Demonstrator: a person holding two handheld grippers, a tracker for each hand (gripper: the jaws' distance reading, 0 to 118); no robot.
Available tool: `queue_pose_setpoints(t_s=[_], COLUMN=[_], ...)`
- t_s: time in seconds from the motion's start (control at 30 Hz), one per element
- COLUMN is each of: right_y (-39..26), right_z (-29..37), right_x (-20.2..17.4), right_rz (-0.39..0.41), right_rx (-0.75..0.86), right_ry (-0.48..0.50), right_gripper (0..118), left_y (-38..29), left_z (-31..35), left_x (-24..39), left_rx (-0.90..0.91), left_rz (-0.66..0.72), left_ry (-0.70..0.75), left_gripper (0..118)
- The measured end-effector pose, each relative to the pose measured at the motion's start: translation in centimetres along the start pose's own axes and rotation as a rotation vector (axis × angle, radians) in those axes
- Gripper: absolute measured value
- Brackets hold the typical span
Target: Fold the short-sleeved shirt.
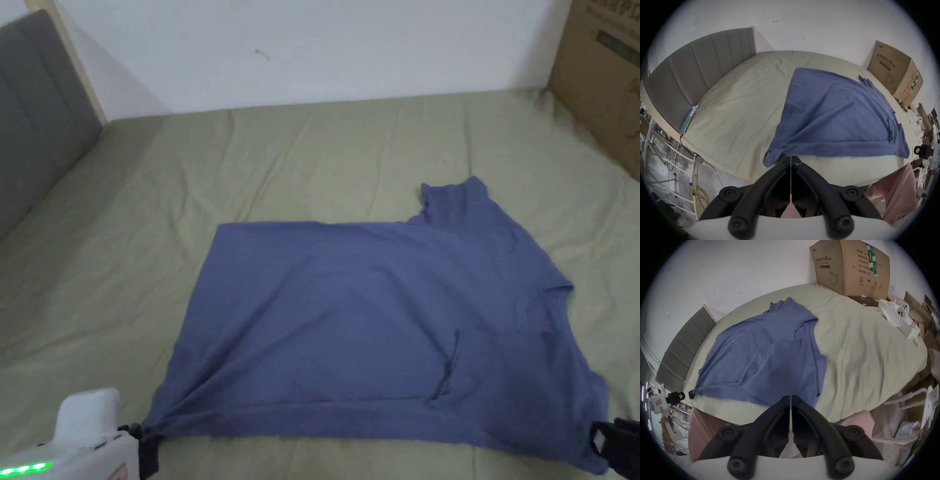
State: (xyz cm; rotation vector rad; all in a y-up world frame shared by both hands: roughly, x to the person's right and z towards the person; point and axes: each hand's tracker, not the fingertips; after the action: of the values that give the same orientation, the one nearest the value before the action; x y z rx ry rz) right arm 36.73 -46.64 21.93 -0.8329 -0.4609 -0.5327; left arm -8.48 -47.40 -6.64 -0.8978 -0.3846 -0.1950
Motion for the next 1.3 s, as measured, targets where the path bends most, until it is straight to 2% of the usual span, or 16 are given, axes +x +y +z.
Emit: queue_pose_setpoints(t_s=[0.07, 0.2, 0.23, 0.27, 0.37, 0.43, 0.47, 0.5, 0.53, 0.7, 0.77, 0.8, 0.9, 0.97, 1.1, 1.3], right_y=[-0.7, -1.0, -1.0, -0.9, -0.8, -0.9, -0.8, -0.9, -0.9, -0.8, -0.3, 0.0, 1.4, 1.8, 1.4, 2.1], right_z=[-0.3, -1.2, -1.4, -1.6, -2.0, -2.2, -2.4, -2.4, -2.5, -1.6, -1.5, -2.0, -3.2, -4.4, -6.7, -5.6], right_x=[0.3, 0.6, 0.7, 0.8, 0.9, 0.8, 0.8, 0.8, 0.8, 0.9, 0.7, 0.8, 1.0, 1.3, 1.2, 1.4], right_rz=[-0.054, -0.062, -0.067, -0.072, -0.083, -0.081, -0.079, -0.082, -0.088, -0.085, -0.033, -0.038, -0.065, -0.077, 0.016, -0.045], right_rx=[-0.02, -0.046, -0.052, -0.057, -0.076, -0.086, -0.092, -0.098, -0.098, -0.06, -0.028, -0.041, -0.038, -0.122, -0.16, -0.126], right_ry=[0.013, -0.008, -0.012, -0.008, 0.001, -0.005, -0.007, -0.011, -0.011, -0.006, -0.044, -0.045, -0.009, -0.034, -0.075, -0.037], right_gripper=[3, 3, 3, 3, 3, 3, 3, 3, 3, 8, 87, 117, 116, 102, 22, 8], left_y=[-0.8, -0.9, -0.6, -0.1, 1.1, 1.5, 1.6, 1.5, 1.3, 1.5, 1.8, 2.0, 1.9, 1.9, 1.8, 2.3], left_z=[-0.4, -1.4, -1.9, -2.5, -4.5, -6.2, -6.7, -7.3, -7.9, -7.4, -6.8, -6.8, -6.0, -6.0, -5.9, -5.3], left_x=[-0.5, -1.4, -1.8, -2.1, -2.5, -2.6, -2.8, -3.0, -2.9, -2.4, -2.1, -2.2, -1.5, -1.4, -1.2, -0.9], left_rx=[0.009, -0.003, -0.009, -0.016, -0.024, -0.044, -0.054, -0.07, -0.079, -0.086, -0.085, -0.092, -0.098, -0.099, -0.106, -0.118], left_rz=[0.009, 0.056, 0.063, 0.072, 0.067, 0.064, 0.069, 0.079, 0.095, 0.064, 0.067, 0.067, 0.081, 0.076, 0.058, 0.056], left_ry=[-0.005, -0.027, -0.029, -0.023, -0.001, 0.011, 0.001, -0.029, -0.053, -0.035, -0.034, -0.038, -0.045, -0.04, -0.032, -0.03], left_gripper=[1, 34, 64, 76, 86, 79, 56, 15, 2, 2, 2, 2, 2, 2, 2, 2])
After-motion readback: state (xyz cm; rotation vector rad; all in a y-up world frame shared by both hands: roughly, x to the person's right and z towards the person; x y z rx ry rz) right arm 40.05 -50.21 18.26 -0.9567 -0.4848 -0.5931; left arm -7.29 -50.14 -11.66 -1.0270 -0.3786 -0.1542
